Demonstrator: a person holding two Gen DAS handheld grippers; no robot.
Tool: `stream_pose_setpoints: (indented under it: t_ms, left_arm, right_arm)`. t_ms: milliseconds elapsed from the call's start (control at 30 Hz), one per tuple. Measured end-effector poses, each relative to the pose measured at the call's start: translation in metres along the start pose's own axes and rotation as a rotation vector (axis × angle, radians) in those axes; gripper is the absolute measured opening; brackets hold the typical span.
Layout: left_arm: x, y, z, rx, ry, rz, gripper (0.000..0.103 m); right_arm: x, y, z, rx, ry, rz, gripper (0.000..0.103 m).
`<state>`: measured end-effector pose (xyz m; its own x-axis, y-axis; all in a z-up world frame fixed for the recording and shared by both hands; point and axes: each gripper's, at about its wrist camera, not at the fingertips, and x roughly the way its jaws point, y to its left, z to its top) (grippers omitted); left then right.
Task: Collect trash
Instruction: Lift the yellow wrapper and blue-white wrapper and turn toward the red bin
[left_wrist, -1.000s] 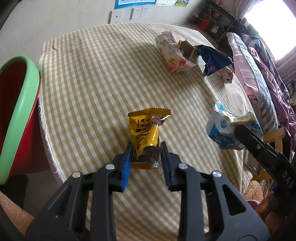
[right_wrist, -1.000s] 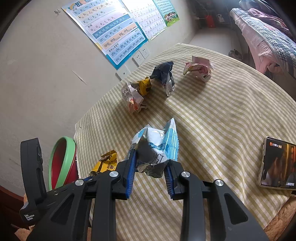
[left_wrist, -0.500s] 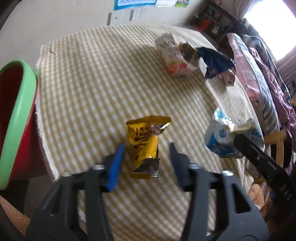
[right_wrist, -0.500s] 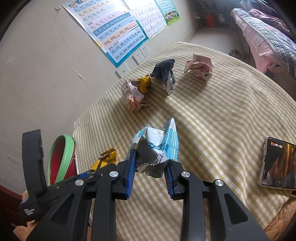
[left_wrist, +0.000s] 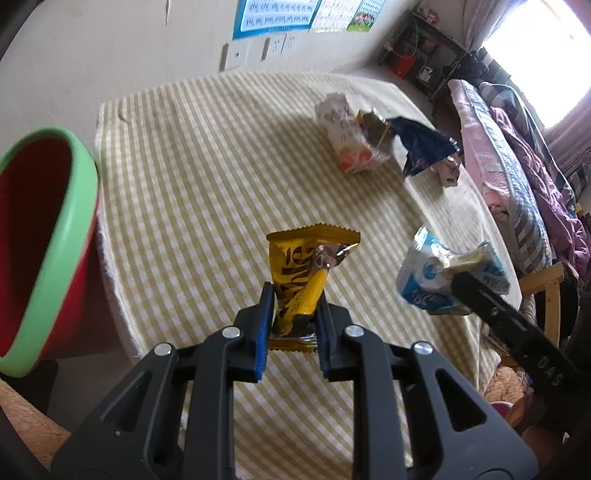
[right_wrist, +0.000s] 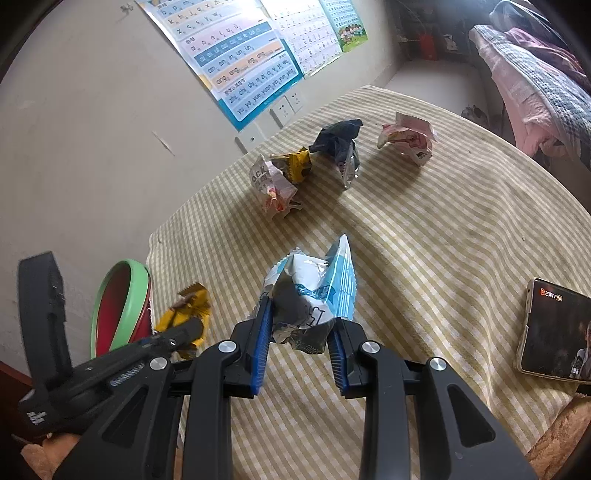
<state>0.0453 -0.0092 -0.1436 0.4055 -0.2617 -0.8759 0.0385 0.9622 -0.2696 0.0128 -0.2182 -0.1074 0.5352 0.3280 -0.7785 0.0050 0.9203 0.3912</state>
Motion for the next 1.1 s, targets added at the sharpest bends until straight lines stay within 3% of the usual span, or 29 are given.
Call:
stream_pose_setpoints:
  t_ms: [533, 1100]
  left_arm:
    - [-0.044, 0.016, 0.007, 0.001, -0.125, 0.028, 0.020]
    - [-0.064, 0.042, 0.004, -0.066, -0.145, 0.022, 0.020]
  right_arm:
    - [-0.001, 0.035, -0.004, -0.113, 0.011, -0.001, 0.029]
    - [0.004, 0.056, -0.010, -0.174, 0.032, 0.005, 0.029]
